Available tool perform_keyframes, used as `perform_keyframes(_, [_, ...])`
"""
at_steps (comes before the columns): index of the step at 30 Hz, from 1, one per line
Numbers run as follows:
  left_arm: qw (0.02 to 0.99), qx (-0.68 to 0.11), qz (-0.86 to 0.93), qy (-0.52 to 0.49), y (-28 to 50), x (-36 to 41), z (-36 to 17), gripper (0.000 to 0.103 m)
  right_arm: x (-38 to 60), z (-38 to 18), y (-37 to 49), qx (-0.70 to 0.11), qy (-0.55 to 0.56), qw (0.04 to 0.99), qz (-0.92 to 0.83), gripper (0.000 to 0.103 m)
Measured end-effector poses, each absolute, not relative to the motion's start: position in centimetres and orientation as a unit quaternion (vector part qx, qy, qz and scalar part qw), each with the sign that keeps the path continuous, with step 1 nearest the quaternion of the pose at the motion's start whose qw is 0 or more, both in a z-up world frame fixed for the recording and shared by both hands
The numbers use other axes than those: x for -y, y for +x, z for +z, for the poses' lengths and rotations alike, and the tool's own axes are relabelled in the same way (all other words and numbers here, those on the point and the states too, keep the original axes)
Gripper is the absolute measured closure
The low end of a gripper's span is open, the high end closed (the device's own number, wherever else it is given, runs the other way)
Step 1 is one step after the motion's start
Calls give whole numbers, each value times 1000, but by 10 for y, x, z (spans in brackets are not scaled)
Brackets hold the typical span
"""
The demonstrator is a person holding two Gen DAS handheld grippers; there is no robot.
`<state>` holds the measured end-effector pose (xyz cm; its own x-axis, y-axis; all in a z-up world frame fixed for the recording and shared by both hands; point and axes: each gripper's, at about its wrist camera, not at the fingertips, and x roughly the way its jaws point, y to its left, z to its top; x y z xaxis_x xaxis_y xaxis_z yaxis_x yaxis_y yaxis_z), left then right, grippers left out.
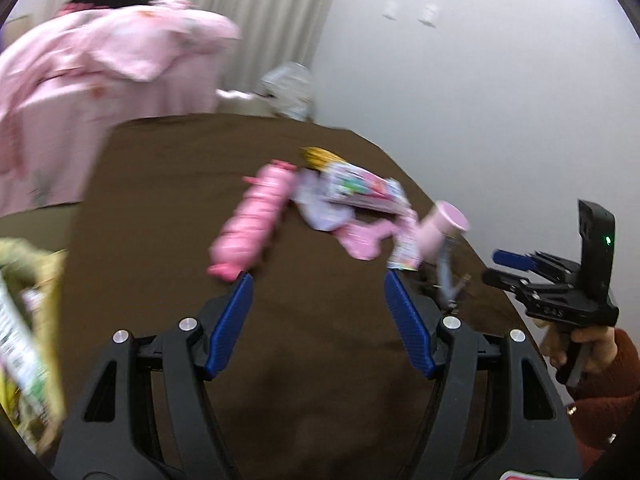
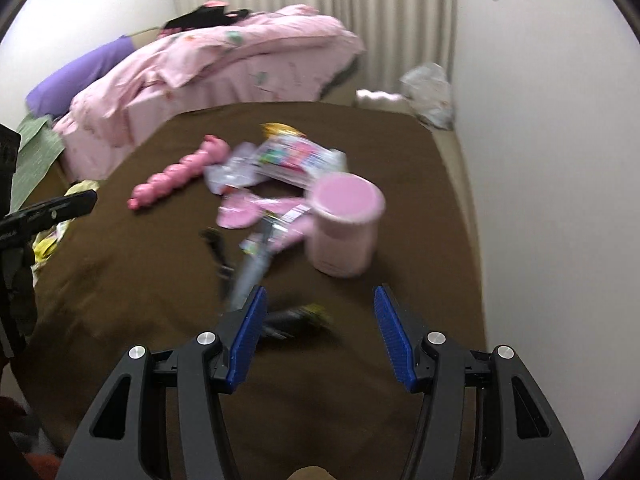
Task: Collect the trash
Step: 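Move both tools back over the table toward the remaining trash, then grasp the dark wrappers with the right tool while the left tool grasps the clear plastic wrapper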
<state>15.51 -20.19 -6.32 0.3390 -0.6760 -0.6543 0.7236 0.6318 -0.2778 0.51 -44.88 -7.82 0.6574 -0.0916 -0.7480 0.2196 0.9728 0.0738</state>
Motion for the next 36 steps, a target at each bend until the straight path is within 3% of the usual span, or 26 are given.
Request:
perform_keyframes(5, [785,-396,-474,49,153,260,-73,38,465,-89,-7,-407,99,903,-96,50])
perform_keyframes(11, [811,-409,-417,33,181,280,-83,38,429,-87,1,-387,82,918,34,50])
perform_keyframes(14, [814,-409,-410,40,188,279,-87,38,407,-97,19,-398,45,914,60,65])
perform_keyframes(16, [815,-408,-408,48,191,279,-89,38,400,-105,28,-408,34,910,68,80])
perform_keyframes(19, [810,-420,-407,39,201,281,-93,38,403,-111,32,-412,37,908,68,92])
perform_keyframes(22, [811,-436,-390,28,213,288,-100,40,417,-104,21,-394,66,915,65,95])
perform_keyframes(24, [815,-449,-365,16,224,293,-107,48,430,-98,12,-382,86,919,50,95])
perform_keyframes(29, [819,-471,-326,-28,240,304,-114,55,445,-93,-5,-369,115,921,40,95])
perform_keyframes(33, [832,-466,-302,-12,246,316,-117,89,445,-92,-12,-353,129,925,50,94])
perform_keyframes(35, [829,-469,-304,-12,248,315,-118,98,445,-90,-11,-349,125,927,50,78])
perform_keyframes(36, [828,-468,-307,-11,247,312,-118,100,446,-89,-12,-349,125,927,52,60])
